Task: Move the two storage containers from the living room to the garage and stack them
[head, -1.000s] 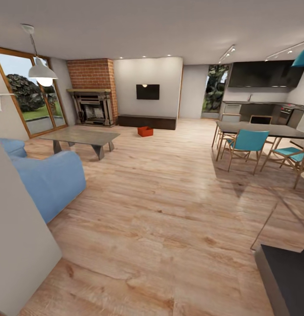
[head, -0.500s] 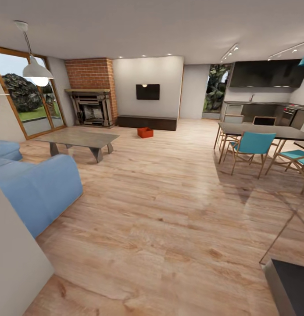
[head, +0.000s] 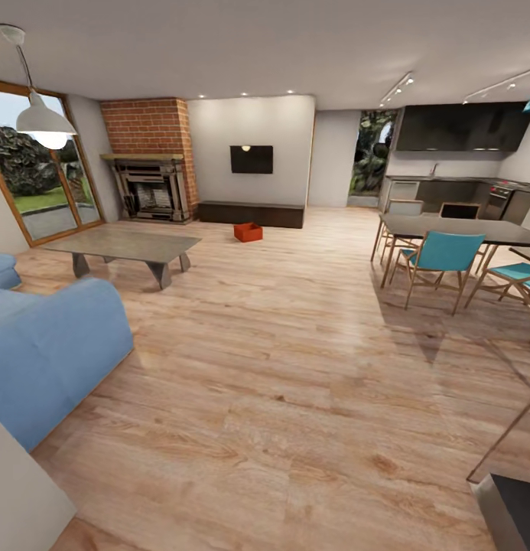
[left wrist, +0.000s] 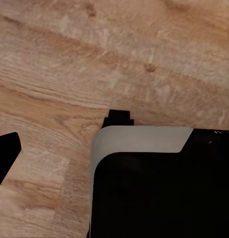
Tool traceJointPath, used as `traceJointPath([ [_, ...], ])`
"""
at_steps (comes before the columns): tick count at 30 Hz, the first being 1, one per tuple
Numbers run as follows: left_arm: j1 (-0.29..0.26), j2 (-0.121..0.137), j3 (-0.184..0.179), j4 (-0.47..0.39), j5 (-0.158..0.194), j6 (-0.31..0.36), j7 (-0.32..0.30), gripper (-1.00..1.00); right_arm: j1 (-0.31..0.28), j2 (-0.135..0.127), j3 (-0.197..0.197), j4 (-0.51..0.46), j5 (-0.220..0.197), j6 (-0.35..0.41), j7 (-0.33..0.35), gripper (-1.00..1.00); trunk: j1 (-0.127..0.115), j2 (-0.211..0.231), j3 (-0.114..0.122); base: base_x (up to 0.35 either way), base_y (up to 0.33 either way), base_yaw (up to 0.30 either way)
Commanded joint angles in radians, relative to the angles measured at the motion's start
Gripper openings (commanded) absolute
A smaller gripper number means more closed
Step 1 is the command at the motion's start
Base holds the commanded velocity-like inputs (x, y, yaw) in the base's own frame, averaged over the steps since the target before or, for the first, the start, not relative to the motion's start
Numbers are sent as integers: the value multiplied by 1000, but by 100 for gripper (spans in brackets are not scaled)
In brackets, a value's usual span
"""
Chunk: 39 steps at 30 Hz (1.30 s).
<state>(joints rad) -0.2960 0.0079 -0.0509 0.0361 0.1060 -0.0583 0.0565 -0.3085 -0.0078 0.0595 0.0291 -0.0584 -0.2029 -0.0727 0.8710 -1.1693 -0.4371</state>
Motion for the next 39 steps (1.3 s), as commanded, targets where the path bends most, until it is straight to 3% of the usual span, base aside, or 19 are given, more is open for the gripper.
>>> traceJointPath([
  [1,-2,0,-6,4,10,-6,0,100,-1,0,6,3,-6,-6,-2,100,1,-1,-1,339,118,-4],
  [39,-2,0,-7,4,9,-6,0,100,-1,0,6,3,-6,-6,-1,100,1,-1,-1,340,106,-2],
])
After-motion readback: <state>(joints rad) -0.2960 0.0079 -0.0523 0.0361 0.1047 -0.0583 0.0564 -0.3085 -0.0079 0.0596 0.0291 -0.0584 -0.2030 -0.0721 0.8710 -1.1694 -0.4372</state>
